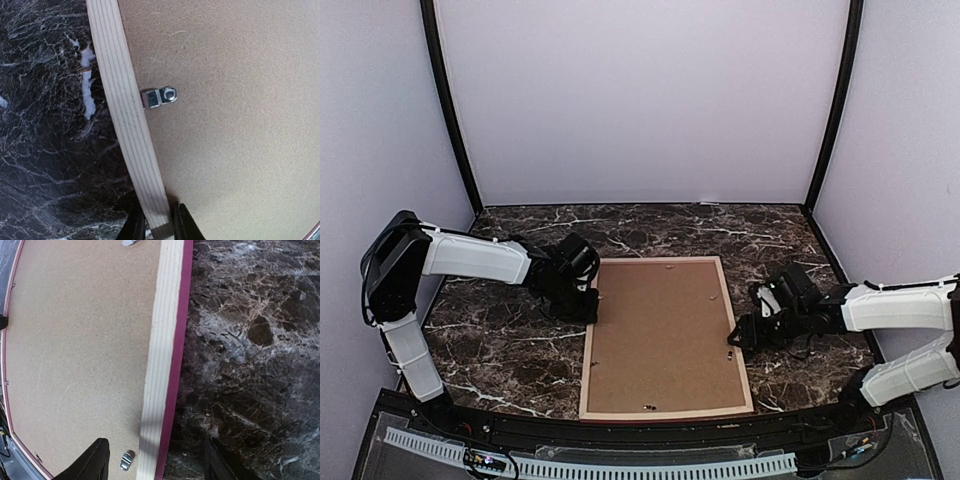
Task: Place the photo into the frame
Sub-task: Press the fastener onto the backboard.
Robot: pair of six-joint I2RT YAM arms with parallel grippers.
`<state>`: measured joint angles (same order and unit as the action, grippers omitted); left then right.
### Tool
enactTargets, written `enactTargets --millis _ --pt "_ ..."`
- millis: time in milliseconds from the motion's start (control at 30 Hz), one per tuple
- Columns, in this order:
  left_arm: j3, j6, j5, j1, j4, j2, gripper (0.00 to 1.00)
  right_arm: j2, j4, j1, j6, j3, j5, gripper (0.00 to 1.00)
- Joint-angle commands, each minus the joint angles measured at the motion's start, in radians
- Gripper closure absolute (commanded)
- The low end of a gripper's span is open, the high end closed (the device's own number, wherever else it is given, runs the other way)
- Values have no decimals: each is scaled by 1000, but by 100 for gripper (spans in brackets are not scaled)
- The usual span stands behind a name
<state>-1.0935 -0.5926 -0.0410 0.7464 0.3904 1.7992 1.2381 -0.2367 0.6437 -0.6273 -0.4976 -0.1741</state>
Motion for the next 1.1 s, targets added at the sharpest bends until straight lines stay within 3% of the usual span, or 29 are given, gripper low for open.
enactTargets --millis 0,400,600,1067 --pt "-3 36 16 6 35 8 82 -31 -3 34 -65 28 46 35" --pt "-7 36 12 6 33 8 82 11 0 133 -124 25 108 37" --pt "-7 39 10 7 33 9 82 55 -13 156 -122 0 140 46" --pt "-6 39 12 6 39 9 82 103 -136 230 -74 -55 260 46"
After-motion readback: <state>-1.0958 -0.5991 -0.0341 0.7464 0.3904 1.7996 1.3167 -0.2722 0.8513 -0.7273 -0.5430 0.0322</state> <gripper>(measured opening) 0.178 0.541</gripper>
